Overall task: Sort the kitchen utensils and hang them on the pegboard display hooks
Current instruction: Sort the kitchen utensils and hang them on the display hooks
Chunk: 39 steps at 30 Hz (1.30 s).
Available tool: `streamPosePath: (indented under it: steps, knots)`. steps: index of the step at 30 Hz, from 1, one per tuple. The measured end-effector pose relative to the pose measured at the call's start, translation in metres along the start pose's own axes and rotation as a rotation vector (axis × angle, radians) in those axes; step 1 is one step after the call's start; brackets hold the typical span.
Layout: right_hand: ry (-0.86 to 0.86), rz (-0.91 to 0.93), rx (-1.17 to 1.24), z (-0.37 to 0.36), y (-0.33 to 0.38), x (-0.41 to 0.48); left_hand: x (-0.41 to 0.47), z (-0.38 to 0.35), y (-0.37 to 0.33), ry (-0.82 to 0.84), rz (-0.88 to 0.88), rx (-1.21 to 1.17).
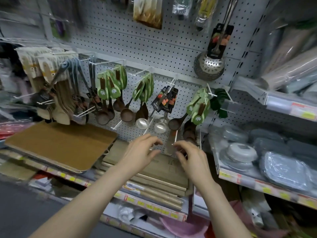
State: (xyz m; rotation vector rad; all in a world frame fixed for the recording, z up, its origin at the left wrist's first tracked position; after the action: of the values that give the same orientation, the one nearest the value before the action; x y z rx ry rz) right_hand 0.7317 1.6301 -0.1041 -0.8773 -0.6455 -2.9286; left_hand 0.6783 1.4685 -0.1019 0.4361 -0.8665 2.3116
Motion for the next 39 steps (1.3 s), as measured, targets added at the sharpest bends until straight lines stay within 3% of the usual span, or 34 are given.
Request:
streamPosePath:
  steps: [13,20,31,35,39]
  knots:
    - [-0.157,-0.249,-0.089,-0.029,-0.047,0.065,0.112,-0.056,0.044,0.136,-0.113,-0.192]
    - [-0.222,-0.410,0.013,-0.036,-0.088,0.078,0.142,-0.107,0.046,0.204,-0.067,-0.331]
    - [-0.485,-0.571,0.264,-0.018,-0.171,0.132,0.226,-0.153,0.024,0.048,0.045,-0.541]
    - [-0.473,-0.589,0.300,-0.014,-0.193,0.154,0.257,-0.167,0.011,-0.008,0.066,-0.583]
    - [-0.416,-0.624,0.484,-0.021,-0.217,0.168,0.273,-0.189,0.007,-0.014,0.123,-0.646]
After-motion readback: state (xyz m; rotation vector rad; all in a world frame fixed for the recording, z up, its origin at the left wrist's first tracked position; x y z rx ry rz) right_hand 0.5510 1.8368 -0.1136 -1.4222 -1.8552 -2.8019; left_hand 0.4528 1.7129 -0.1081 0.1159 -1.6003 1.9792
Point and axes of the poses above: each hand's wrist, its own x-axis towards the middle knuckle, its own z-axis out of the back of the hand, y = z × x, the point moved 7 cm from there along x, towards the middle knuckle, and after that the axes turned 6 degrees about -y, right-handed, at the moved point
